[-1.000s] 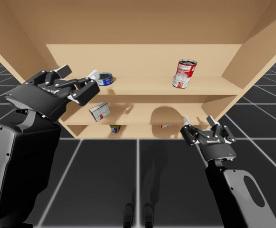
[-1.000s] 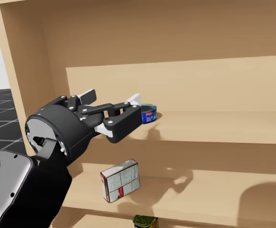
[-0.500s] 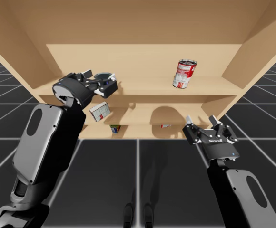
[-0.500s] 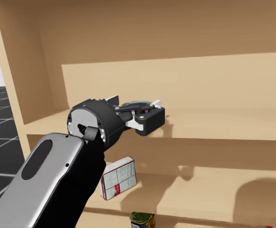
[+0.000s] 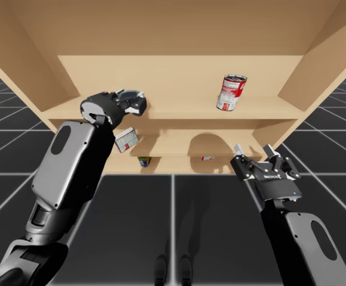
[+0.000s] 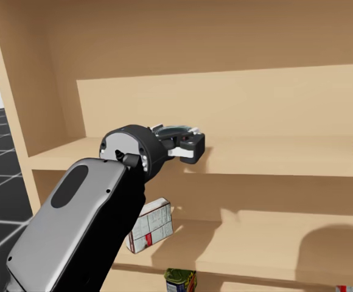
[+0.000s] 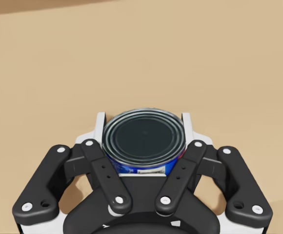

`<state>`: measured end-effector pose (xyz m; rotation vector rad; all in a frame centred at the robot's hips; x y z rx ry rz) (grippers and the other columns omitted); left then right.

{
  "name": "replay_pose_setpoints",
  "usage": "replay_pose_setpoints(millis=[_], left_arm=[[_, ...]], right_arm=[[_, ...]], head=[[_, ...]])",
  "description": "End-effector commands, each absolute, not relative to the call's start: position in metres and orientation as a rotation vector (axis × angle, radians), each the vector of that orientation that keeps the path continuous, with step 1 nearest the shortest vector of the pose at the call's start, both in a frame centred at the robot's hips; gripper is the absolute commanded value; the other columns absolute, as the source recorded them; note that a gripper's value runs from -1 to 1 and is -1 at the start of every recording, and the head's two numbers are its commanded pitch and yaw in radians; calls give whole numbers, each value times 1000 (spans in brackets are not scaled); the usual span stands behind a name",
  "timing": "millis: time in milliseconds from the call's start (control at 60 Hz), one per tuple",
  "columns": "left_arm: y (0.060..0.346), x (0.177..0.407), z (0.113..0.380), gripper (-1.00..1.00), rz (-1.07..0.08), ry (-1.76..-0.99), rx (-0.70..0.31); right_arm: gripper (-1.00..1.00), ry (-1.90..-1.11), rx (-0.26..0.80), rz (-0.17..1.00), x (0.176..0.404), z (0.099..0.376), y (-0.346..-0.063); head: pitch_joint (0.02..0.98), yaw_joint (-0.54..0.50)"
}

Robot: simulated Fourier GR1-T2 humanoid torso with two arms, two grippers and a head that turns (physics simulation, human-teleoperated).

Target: Look through the shelves, find the tuna can, and take it.

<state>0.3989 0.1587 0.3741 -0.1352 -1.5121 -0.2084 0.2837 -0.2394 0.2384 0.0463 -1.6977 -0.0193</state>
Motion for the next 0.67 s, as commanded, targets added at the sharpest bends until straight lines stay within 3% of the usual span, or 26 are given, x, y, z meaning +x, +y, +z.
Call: replay_pose_setpoints(millis=[17, 200, 667], left_arm=[[163, 399, 368, 950, -224, -1495, -157], [170, 372, 381, 977, -237, -1565, -150], [197, 275, 369, 965, -293, -1658, -83]], right_arm=[[-1000, -1696, 45, -21, 284, 238, -239], [-1000, -1697, 43, -21, 284, 238, -239], [-1000, -1703, 2, -12, 286, 234, -236]], head=[[332, 226], [335, 228], [345, 231]])
